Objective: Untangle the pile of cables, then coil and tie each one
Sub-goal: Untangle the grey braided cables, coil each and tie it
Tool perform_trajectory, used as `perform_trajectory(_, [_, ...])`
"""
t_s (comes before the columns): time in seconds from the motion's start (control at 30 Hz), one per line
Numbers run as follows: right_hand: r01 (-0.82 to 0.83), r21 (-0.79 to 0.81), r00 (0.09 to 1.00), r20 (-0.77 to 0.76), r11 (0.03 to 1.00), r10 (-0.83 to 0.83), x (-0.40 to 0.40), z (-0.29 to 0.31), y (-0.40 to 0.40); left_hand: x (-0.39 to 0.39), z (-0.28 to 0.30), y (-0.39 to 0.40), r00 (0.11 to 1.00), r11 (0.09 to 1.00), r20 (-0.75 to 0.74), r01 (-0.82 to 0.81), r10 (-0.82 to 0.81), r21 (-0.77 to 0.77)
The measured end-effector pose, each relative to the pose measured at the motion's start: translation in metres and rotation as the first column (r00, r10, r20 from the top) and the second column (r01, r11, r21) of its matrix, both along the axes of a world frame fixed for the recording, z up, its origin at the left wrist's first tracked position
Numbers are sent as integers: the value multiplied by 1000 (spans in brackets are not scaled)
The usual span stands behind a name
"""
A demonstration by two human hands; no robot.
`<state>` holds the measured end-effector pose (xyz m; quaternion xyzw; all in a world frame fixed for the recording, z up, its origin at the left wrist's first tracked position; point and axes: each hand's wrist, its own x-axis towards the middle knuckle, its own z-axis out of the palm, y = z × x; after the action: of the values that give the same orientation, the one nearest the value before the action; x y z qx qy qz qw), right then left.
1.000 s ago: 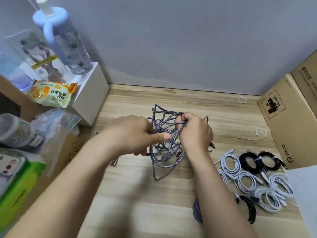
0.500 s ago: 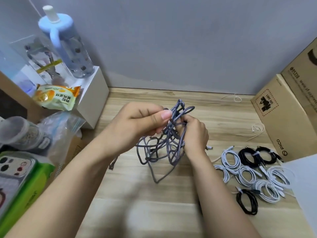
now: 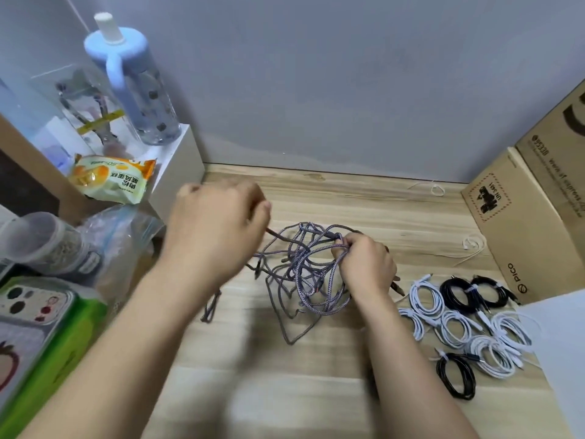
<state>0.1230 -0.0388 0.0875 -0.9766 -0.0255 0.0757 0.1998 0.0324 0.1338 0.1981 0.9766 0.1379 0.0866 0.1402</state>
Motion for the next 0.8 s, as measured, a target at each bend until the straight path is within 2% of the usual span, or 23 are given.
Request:
perform_trajectory(0.1, [-4, -11, 1000, -4, 1000, 4, -1, 4, 4, 0, -15, -37, 978, 954, -33, 210, -208, 215])
perform_trajectory(0.17, [-1, -6, 1000, -5, 1000, 1, -3, 6, 5, 5, -27, -56, 953, 909, -160, 295, -257, 294])
perform_trajectory(0.27, [-4, 3, 1000, 12, 1000, 4, -6, 11, 5, 16, -42, -60, 935, 924, -306, 268, -181, 274])
perform_trajectory(0.4, [8, 11, 1000, 29, 1000, -8, -7, 16, 3, 26, -38, -49, 927, 953, -369, 173, -72, 248])
perform_trajectory(0.47, [10, -23, 999, 38, 1000, -9, -6, 16, 1, 30, -29, -39, 935, 976, -342, 153, -93, 154])
perform_trajectory(0.5, [13, -43, 999, 40, 999, -11, -5, 16, -1, 30, -21, -33, 948, 994, -302, 109, -98, 20])
perform_trajectory(0.53, [22, -48, 999, 40, 999, -20, -4, 15, -2, 30, -13, -28, 963, 979, -244, 65, -112, -192])
perform_trajectory(0.57, [31, -37, 999, 38, 999, -29, -4, 13, -2, 30, -8, -24, 980, 897, -152, 51, -130, -438])
perform_trajectory(0.6, [37, -22, 999, 41, 999, -36, -4, 12, 0, 31, -3, -22, 989, 758, -49, 77, -143, -648])
perform_trajectory(0.63, [36, -12, 998, 48, 999, -35, -3, 10, 3, 30, 0, -22, 989, 616, 46, 124, -140, -778])
perform_trajectory(0.67, [28, -9, 998, 56, 1000, -27, -3, 9, 7, 29, 3, -25, 984, 509, 120, 170, -130, -844])
perform_trajectory(0.7, [18, -7, 998, 59, 1000, -18, -2, 8, 11, 26, 5, -27, 977, 439, 174, 213, -127, -873])
perform_trajectory(0.8, [16, -3, 999, 32, 1000, -16, 2, -1, 14, 15, 16, -32, 946, 328, 303, 325, -116, -887])
